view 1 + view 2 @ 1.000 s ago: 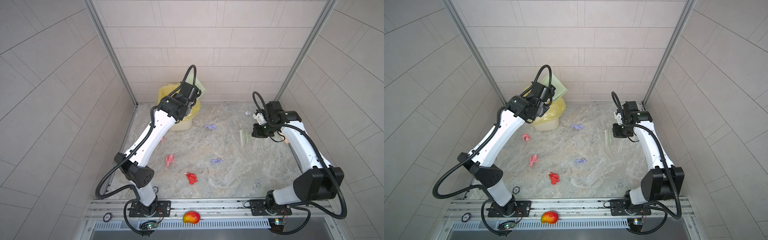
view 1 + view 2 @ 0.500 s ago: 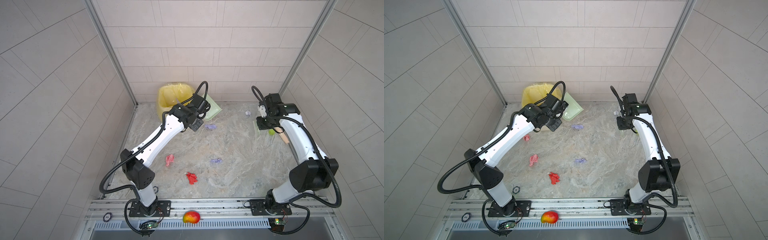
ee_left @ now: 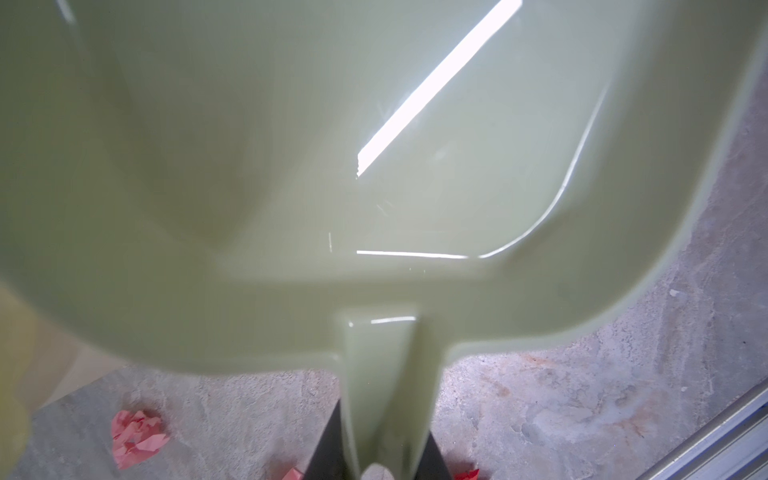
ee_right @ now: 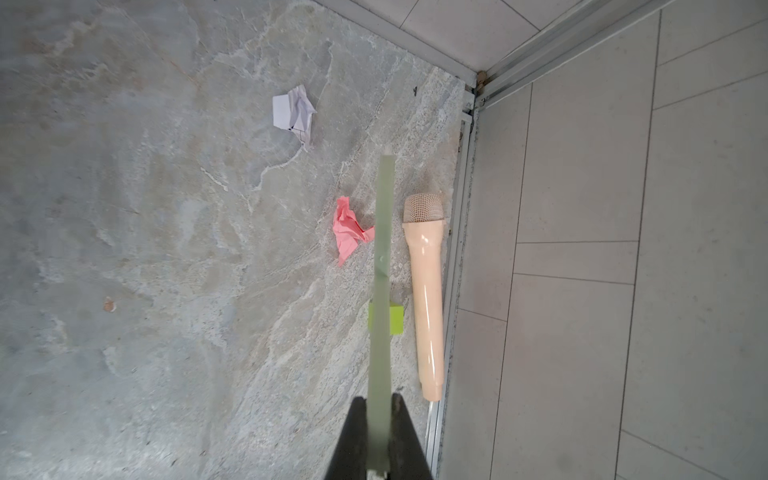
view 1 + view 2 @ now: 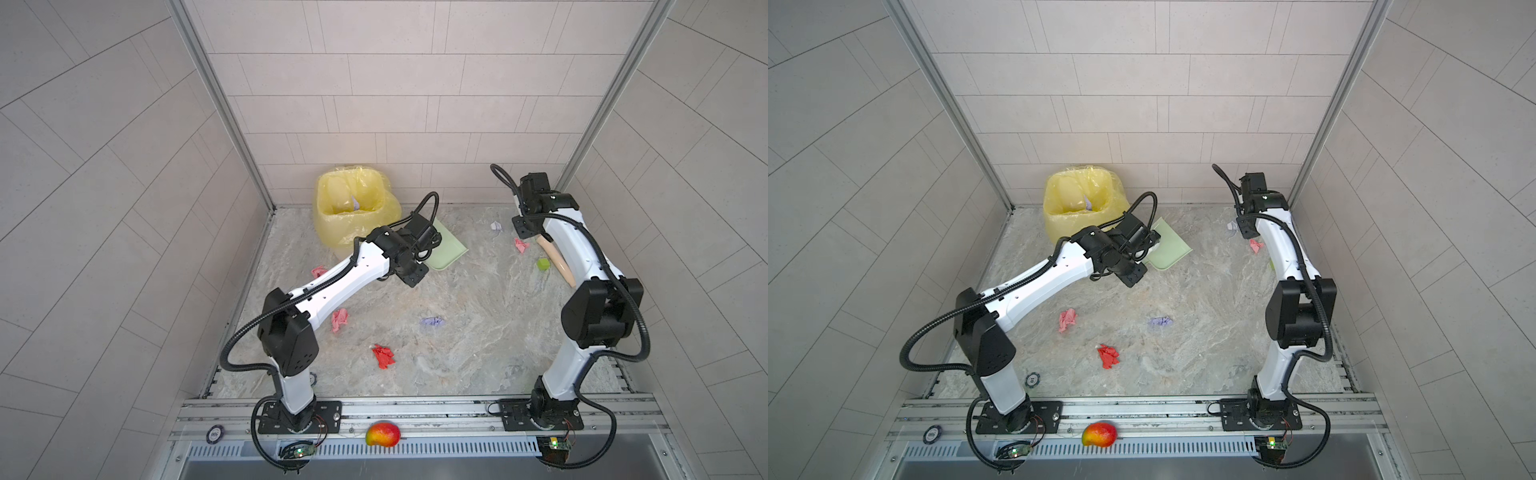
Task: Sweep away the paper scraps from the table
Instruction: 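Carry the empty dustpan toward the pink scrap while the right gripper moves the brush there, then lower the dustpan beside the pink scrap while the right gripper brings the brush behind it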
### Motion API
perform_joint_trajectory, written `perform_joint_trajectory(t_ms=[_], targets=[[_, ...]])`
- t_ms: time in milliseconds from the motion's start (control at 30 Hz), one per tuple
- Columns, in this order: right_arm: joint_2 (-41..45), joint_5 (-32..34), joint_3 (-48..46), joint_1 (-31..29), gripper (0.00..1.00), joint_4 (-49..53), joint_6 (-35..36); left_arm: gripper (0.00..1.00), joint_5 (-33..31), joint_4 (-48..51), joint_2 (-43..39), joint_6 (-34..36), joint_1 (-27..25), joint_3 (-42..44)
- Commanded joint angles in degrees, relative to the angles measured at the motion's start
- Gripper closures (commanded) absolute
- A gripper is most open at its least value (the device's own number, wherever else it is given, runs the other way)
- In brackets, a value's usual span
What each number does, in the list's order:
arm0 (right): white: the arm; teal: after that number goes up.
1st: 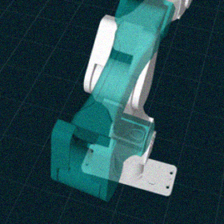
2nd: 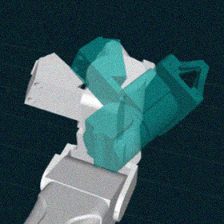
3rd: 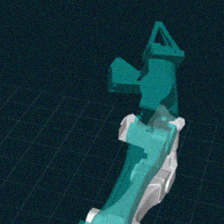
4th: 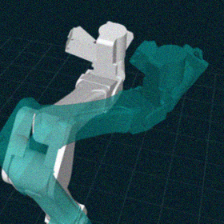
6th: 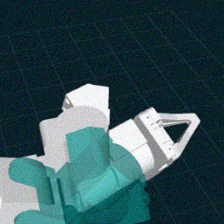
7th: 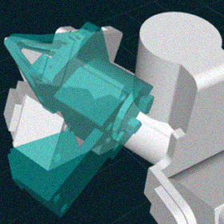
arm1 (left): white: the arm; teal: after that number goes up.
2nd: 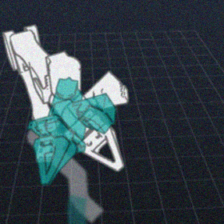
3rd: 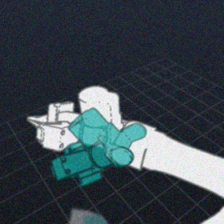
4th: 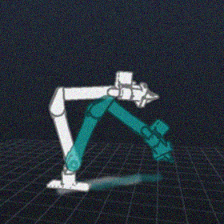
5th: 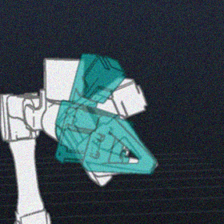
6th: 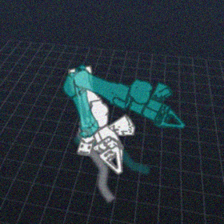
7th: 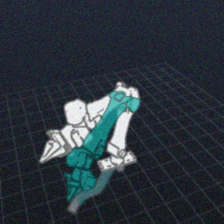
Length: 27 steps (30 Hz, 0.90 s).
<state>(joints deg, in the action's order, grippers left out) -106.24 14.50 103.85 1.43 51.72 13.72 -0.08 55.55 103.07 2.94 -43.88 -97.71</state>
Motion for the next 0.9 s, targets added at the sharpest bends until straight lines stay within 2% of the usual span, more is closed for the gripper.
perform_joint_trajectory(t_ms=[0,333,600,867], targets=[[-3.36,2.52,2.99,1.17,1.0,-4.43,5.87,1.0,2.62,-1.58,1.41,-1.7,-0.27,1.63],[-14.2,1.2,14.04,2.91,1.0,-0.53,9.37,1.0,2.49,-1.32,3.85,-0.47,-0.24,1.82],[-14.9,-3.32,13.51,3.29,1.0,2.89,7.93,1.0,2.19,-1.06,4.03,-0.04,-0.17,2.39],[-11.94,-6.13,8.19,2.93,1.0,4.69,7.91,1.0,2.2,-0.95,4.07,0.31,-0.22,2.35]])
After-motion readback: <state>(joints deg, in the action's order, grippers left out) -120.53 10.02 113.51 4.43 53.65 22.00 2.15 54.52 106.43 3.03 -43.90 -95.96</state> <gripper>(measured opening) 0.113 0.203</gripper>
